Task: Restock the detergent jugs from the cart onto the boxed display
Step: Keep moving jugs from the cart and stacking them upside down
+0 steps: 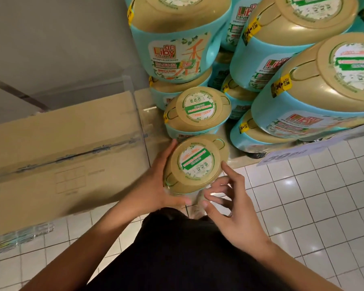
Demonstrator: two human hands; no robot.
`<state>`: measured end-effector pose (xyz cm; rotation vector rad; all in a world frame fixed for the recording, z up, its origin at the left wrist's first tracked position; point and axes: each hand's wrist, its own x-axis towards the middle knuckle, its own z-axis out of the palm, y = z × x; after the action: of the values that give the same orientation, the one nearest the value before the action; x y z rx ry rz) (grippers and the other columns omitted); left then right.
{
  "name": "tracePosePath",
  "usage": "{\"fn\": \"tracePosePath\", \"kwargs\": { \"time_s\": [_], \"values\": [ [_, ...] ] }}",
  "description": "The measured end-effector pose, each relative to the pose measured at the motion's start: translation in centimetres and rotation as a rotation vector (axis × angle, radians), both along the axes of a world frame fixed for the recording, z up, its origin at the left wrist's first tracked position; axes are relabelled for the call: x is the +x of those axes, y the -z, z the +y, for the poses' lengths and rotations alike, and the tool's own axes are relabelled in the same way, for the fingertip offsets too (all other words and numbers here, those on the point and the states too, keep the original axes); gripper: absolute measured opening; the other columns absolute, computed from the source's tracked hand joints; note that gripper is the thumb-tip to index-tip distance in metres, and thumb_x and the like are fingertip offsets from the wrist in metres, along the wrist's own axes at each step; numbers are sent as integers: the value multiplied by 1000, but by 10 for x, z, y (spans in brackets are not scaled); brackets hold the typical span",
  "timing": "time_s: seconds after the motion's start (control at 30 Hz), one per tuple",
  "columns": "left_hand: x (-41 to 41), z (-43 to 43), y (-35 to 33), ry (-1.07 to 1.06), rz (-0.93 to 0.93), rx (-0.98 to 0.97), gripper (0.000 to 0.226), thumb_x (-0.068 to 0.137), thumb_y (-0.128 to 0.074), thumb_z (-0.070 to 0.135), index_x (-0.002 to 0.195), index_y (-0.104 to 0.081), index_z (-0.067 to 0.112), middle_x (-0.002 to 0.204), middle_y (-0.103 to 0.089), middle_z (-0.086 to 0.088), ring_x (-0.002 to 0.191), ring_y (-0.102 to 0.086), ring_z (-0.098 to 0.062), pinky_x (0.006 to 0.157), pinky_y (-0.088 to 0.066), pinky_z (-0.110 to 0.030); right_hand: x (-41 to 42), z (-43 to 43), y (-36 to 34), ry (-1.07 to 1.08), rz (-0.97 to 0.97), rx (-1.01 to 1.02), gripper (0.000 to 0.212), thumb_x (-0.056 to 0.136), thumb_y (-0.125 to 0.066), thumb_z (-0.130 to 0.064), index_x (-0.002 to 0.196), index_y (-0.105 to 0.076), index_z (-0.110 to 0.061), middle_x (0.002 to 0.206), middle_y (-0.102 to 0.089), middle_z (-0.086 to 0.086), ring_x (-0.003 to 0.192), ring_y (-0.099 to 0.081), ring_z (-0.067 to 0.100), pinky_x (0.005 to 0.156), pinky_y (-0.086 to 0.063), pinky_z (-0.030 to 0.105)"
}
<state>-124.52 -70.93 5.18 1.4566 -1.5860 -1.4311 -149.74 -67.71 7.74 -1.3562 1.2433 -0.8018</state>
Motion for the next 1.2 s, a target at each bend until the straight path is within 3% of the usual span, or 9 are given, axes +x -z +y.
{"fn": "tracePosePath", "kwargs": {
  "time_s": [0.1, 0.17, 0.33, 0.5, 0.57, 0.63, 0.87, 1.03, 1.2],
  "values": [
    [7, 8, 12, -220, 70, -70, 116, 66, -98, 34, 158, -28, 44, 157, -44, 22, 146, -45, -6, 111, -43, -17, -6, -6, 22, 86, 58, -123, 75, 90, -76, -7, 150, -44, -38, 116, -60, -6, 111, -67, 26, 89, -62, 34],
    [10, 18, 18, -284, 86, -82, 107, 72, -95, 31, 157, -31, 45, 156, -45, 23, 145, -46, -3, 108, -42, -12, -8, -16, 40, 178, 89, -110, 82, 85, -84, -4, 149, -43, -36, 129, -55, -9, 123, -62, 24, 96, -61, 39],
    [-3, 19, 23, -288, 37, 28, 132, 58, -99, 55, 156, -11, 65, 161, -36, 28, 148, -41, 1, 118, -41, -28, -1, -41, 61, 29, 32, 70, 123, 67, -99, -48, 164, -25, -33, 158, -35, -10, 150, -40, 9, 121, -43, 31],
    [1, 14, 4, -369, -104, -99, 120, 47, -101, 62, 146, -34, 64, 142, -55, 33, 129, -56, 8, 96, -47, -6, 4, -42, 44, 75, -4, 41, 116, 62, -97, -58, 158, -35, -40, 155, -46, -13, 144, -47, 11, 112, -49, 35],
    [6, 16, -15, -380, -128, -190, 119, 44, -100, 65, 145, -38, 62, 140, -56, 30, 127, -55, 9, 95, -42, -2, 4, -36, 28, 104, -42, -7, 120, 67, -97, -55, 164, -29, -38, 161, -39, -10, 149, -42, 14, 106, -52, 25],
    [9, 13, -41, -376, -136, -298, 118, 45, -96, 69, 147, -38, 58, 143, -55, 30, 130, -54, 9, 99, -39, -2, 8, -33, 9, 142, -63, -102, 121, 72, -95, -54, 167, -25, -29, 162, -36, -3, 151, -39, 22, 111, -49, 27],
    [1, -46, -116, -359, -43, -583, 113, 58, -93, 58, 152, -41, 21, 142, -51, 36, 126, -56, 7, 99, -49, -16, 30, -75, -58, 292, -137, -356, 104, 86, -86, -46, 167, -25, -26, 155, -36, -9, 149, -42, 30, 116, -46, 58],
    [-5, -80, -118, -428, 65, -560, 105, 64, -98, 46, 148, -43, 13, 141, -59, 15, 124, -63, -11, 95, -54, -23, 41, -114, -61, 318, -78, -367, 96, 97, -75, -45, 169, -17, -20, 162, -33, -1, 156, -33, 18, 122, -40, 54],
    [-20, -91, -102, -492, 150, -529, 97, 71, -98, 35, 150, -43, 19, 141, -60, 19, 130, -61, -12, 98, -54, -21, 59, -119, -33, 323, 64, -371, 71, 104, -68, -30, 164, -33, -12, 168, -25, 9, 160, -25, 19, 124, -36, 54]
  ]
}}
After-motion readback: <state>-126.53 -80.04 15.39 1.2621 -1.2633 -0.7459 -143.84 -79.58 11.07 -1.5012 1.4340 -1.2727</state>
